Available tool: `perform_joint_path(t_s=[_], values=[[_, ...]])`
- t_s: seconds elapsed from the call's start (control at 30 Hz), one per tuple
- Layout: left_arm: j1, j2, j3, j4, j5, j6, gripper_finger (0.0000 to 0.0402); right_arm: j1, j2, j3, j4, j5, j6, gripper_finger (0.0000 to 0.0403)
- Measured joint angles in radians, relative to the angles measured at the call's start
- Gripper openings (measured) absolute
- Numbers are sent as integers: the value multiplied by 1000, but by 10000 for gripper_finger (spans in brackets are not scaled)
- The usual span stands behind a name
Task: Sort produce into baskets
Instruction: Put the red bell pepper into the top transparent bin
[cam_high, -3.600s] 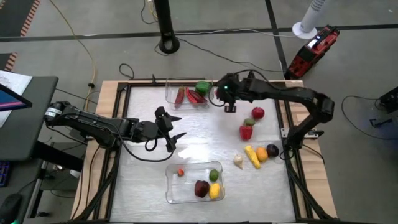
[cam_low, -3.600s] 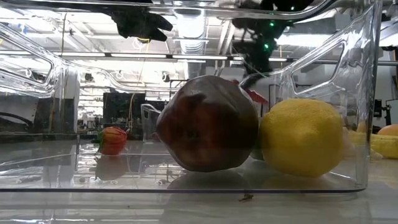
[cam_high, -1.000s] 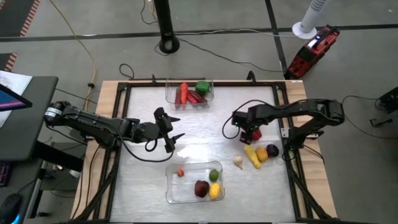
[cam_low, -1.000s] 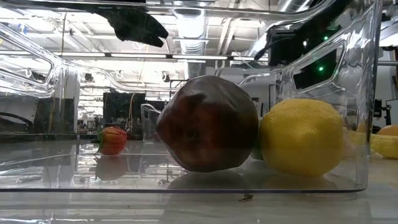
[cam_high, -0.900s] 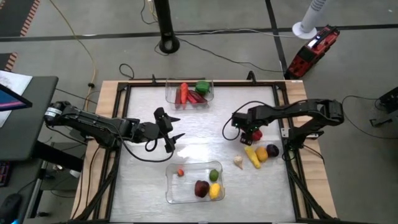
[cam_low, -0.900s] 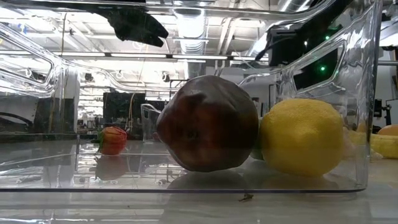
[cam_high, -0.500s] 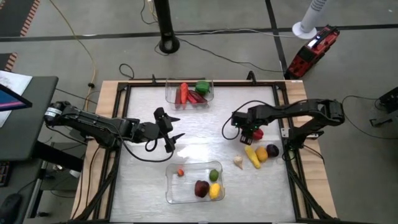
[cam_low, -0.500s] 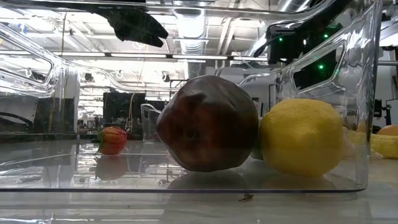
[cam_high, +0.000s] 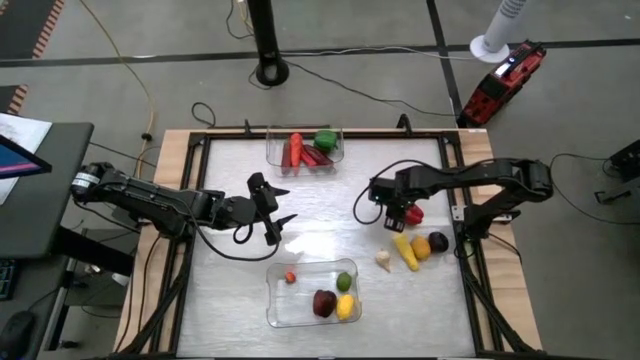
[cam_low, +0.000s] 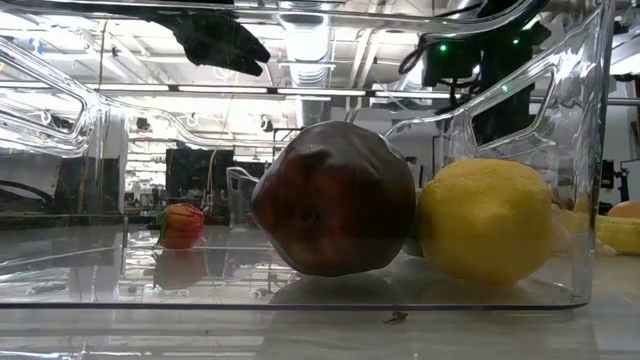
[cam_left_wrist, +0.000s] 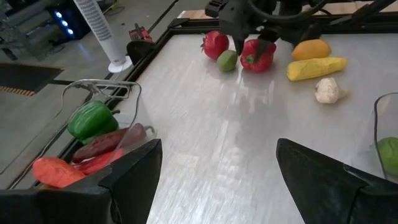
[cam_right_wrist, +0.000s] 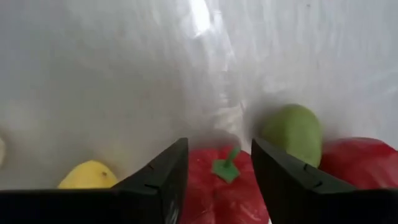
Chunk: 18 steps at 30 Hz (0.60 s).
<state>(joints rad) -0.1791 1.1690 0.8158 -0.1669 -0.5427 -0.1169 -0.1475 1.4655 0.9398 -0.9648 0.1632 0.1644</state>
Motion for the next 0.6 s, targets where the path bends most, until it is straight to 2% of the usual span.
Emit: perform_joint_path(t_s=[0.17, 0.6], values=[[0, 0, 0, 9, -3, 0, 304, -27, 38, -1, -2, 16, 19, 199], [0, 0, 0, 6, -5, 1, 304, -37, 216, -2, -45, 60, -5, 140]])
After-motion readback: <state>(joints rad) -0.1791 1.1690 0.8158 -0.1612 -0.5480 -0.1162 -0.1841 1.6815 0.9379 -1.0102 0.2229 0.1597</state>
